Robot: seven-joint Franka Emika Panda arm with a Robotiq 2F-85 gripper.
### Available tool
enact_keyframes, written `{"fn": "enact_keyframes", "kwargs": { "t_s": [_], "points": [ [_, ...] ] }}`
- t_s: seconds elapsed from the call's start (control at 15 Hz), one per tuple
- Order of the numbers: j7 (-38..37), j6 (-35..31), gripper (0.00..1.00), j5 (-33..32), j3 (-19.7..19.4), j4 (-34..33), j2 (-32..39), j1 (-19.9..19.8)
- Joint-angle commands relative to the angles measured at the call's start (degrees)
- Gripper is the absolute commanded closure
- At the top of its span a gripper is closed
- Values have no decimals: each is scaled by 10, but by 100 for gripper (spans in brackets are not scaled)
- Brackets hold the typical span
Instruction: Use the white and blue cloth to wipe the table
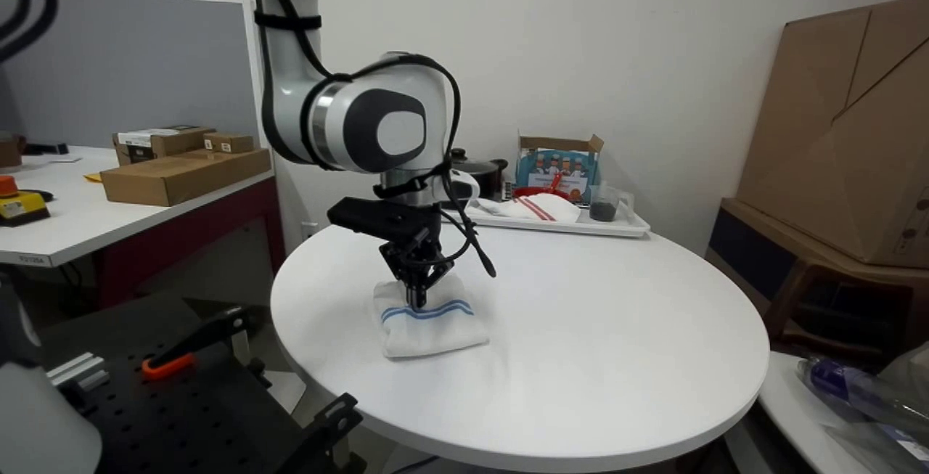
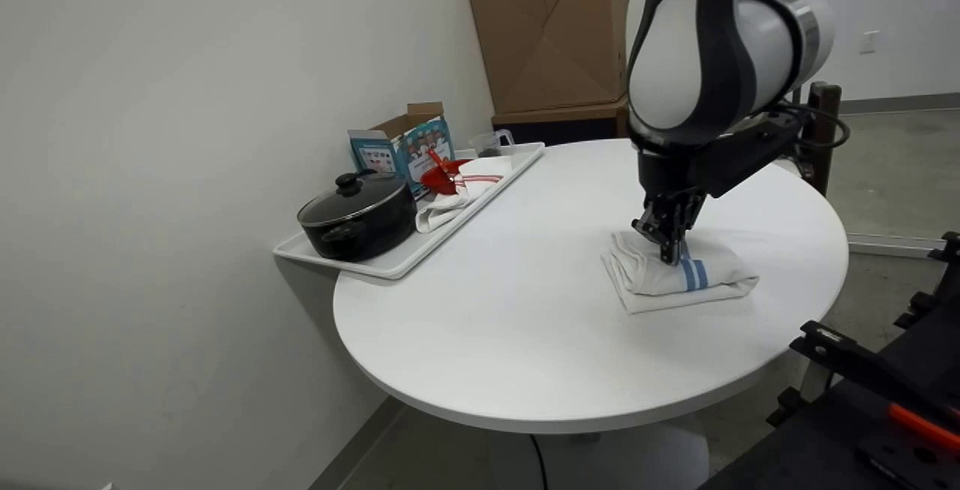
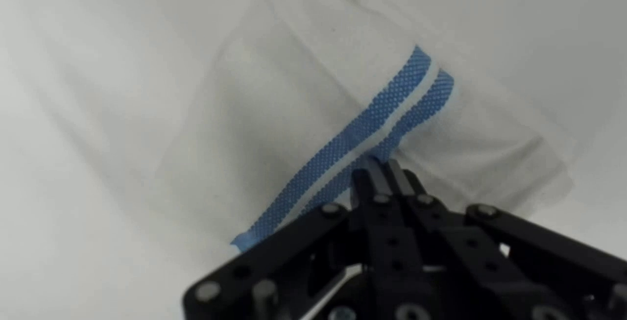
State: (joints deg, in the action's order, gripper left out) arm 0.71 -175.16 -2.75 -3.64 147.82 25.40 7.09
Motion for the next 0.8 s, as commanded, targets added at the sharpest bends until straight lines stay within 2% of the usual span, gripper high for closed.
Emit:
{"fn": "enact_keyframes", "kwargs": {
  "t_s": [0.0,0.47,0.73],
  "points": [
    [-51,4,100,4,-27,-103,84,45],
    [-118,60,100,6,-51,-270,188,94],
    [-148,97,100,-14,-68,-327,234,133]
  ]
}}
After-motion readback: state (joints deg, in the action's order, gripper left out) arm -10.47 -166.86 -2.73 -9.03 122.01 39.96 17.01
